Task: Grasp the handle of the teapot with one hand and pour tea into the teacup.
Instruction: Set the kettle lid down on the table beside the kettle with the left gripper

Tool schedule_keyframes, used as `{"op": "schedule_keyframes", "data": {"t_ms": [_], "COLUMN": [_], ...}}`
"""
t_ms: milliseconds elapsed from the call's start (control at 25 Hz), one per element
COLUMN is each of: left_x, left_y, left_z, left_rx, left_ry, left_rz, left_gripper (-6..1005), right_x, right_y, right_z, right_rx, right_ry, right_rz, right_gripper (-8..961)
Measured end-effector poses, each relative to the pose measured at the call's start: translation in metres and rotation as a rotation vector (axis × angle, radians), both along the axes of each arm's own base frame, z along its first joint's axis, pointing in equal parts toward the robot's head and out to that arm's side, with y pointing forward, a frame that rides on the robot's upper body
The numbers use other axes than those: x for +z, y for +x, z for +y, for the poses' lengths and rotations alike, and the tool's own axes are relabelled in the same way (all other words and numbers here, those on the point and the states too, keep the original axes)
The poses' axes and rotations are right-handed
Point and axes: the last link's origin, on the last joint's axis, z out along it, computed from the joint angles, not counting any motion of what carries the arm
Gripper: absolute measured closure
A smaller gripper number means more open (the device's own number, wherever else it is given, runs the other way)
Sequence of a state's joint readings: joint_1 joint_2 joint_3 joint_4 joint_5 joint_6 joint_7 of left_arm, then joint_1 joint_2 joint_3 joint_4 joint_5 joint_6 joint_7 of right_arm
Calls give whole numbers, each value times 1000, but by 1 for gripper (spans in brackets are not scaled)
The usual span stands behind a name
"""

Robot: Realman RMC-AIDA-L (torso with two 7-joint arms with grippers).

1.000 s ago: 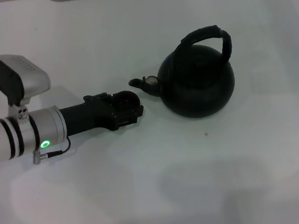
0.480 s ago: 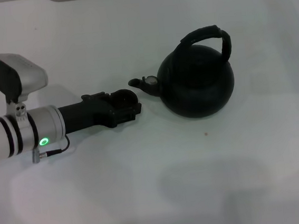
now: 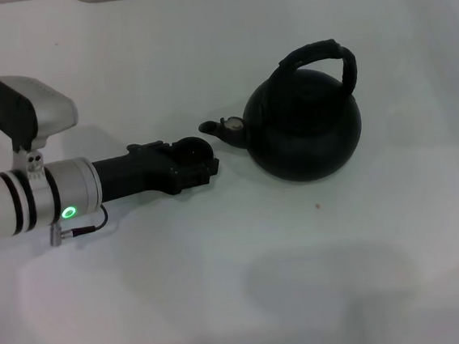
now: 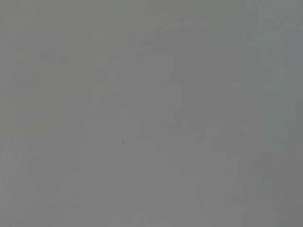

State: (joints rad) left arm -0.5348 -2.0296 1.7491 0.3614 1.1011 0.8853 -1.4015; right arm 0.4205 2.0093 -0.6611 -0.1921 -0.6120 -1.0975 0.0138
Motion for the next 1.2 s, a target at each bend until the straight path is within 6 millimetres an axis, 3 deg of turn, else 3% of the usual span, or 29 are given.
{"op": "schedule_keyframes", "data": {"t_ms": [320,400,1200], "left_x": [-1,-1,4], "left_y": [2,2,0], "left_z": [0,0,-16], "left_rx": [3,3,-43], "left_ry": [-4,-4,-12], "left_rz": [-3,-3,-17], "left_gripper": [235,123,117], "right_x": [-1,-1,1], "right_y": [1,2,5], "right_z": [-2,-3,-6], "right_rx": [-4,-3,-13], "right_ry": [0,3,9], "right_rz": [4,5,8], "right_gripper": [108,108,108]}}
